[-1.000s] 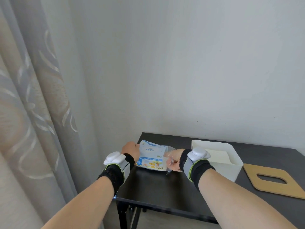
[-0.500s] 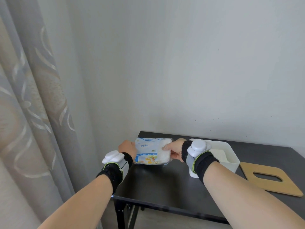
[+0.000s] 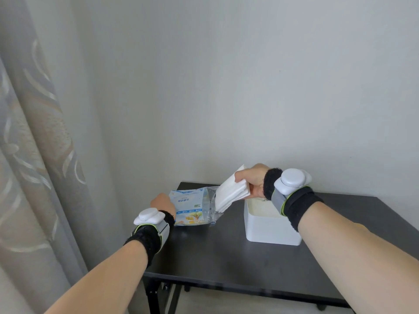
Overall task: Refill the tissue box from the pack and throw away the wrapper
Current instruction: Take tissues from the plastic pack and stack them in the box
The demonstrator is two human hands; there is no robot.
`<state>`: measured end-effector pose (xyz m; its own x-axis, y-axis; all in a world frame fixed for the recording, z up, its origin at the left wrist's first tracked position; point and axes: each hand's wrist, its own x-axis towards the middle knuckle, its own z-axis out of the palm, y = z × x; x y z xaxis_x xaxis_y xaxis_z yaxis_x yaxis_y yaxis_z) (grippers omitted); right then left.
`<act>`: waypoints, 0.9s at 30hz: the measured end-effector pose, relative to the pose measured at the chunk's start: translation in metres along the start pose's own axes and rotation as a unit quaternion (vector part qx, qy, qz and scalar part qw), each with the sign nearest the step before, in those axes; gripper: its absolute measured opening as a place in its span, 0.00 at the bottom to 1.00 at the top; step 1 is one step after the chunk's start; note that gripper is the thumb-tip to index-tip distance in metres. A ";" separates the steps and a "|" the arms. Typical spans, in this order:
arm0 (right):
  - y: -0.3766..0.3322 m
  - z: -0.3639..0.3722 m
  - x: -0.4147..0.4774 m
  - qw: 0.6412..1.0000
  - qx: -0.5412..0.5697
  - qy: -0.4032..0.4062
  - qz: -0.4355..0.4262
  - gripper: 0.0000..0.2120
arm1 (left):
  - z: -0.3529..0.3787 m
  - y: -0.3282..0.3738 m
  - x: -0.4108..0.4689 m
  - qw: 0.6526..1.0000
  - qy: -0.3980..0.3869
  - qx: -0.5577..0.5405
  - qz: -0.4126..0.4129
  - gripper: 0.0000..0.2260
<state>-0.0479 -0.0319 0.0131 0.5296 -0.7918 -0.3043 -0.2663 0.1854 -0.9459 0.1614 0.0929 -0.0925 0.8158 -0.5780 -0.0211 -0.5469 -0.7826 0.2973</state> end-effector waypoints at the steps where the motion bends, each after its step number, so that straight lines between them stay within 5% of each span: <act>1: -0.003 -0.003 -0.002 1.000 -0.001 -0.001 -0.003 0.14 | -0.003 0.001 -0.001 1.000 0.003 0.002 -0.011 0.09; 8: -0.020 -0.025 -0.021 0.999 0.001 -0.026 -0.027 0.14 | -0.006 0.027 -0.011 0.994 0.110 -0.010 0.017 0.14; 11: -0.025 -0.030 -0.028 0.998 0.017 -0.056 -0.034 0.15 | -0.019 0.053 -0.026 0.957 0.138 -0.247 0.067 0.19; 14: -0.028 -0.034 -0.032 0.995 0.029 -0.080 -0.043 0.15 | -0.034 0.081 -0.043 0.889 -0.008 -0.454 0.057 0.24; 18: -0.028 -0.042 -0.034 0.994 0.035 -0.090 -0.044 0.16 | -0.050 0.104 -0.064 0.738 -0.236 -0.632 0.001 0.23; 27: -0.011 -0.076 -0.033 1.000 -0.009 -0.010 -0.021 0.14 | -0.037 0.131 -0.064 0.782 -0.202 -0.583 0.084 0.20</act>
<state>-0.1235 -0.0522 0.0425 0.5572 -0.7865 -0.2664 -0.2581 0.1409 -0.9558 0.0443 0.0360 -0.0163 0.4955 -0.8606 -0.1178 0.0963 -0.0803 0.9921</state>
